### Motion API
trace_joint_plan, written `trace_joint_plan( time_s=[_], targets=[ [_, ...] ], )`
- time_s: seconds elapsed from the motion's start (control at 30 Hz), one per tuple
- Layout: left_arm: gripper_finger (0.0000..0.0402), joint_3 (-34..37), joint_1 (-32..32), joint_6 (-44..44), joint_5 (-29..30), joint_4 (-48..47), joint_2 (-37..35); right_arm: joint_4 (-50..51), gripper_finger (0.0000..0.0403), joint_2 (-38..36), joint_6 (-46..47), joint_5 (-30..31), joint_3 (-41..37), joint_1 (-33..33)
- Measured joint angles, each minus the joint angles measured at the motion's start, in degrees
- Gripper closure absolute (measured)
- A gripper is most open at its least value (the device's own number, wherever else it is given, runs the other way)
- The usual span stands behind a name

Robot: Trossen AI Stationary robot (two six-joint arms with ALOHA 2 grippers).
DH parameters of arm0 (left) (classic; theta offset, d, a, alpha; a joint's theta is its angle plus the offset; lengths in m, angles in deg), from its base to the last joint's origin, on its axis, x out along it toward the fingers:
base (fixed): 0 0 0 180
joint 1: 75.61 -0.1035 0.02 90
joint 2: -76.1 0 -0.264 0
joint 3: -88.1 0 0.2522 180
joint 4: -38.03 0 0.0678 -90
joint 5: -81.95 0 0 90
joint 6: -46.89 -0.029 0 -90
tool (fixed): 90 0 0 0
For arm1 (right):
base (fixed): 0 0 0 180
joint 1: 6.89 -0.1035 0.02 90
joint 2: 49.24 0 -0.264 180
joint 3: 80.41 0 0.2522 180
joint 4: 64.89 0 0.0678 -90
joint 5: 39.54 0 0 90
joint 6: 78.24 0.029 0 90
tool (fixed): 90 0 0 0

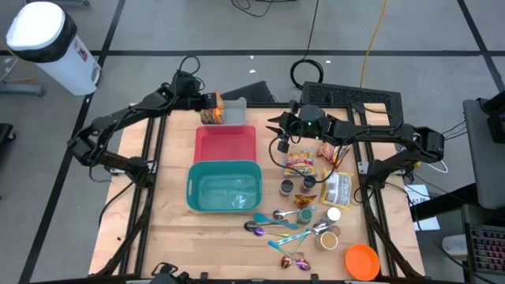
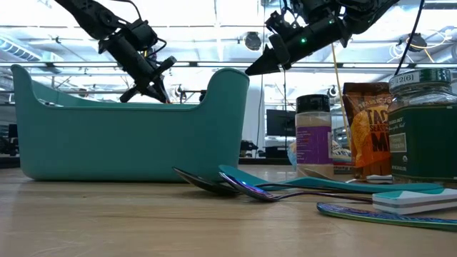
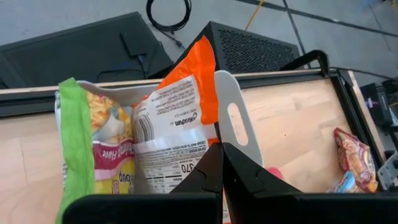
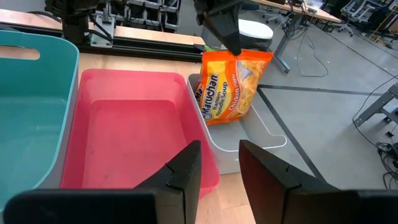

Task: Pick & Place Food Item
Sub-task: Put the orange noodle pack into the gray bin

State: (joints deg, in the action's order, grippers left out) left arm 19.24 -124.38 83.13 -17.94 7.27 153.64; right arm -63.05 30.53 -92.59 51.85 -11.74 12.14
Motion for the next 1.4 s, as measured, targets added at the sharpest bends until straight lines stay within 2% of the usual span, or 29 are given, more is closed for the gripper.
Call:
trace_joint_plan(
  time_s=[0.5, 0.97, 1.4],
  targets=[
    [0.0401, 0.0, -1.4, -1.6, 2.4, -7.4, 0.0, 0.0, 0.0303, 0.0, 0.0, 0.0, 0.0, 0.0],
    [0.0399, 0.0, -1.9, -1.6, 2.4, -7.6, 0.0, 0.2, 0.0303, 0.0, 0.0, 0.0, 0.0, 0.0],
    [0.0331, 0.0, -1.9, -1.5, 10.4, -10.2, -0.1, 0.2, 0.0303, 0.0, 0.1, 0.0, 0.0, 0.0]
  ],
)
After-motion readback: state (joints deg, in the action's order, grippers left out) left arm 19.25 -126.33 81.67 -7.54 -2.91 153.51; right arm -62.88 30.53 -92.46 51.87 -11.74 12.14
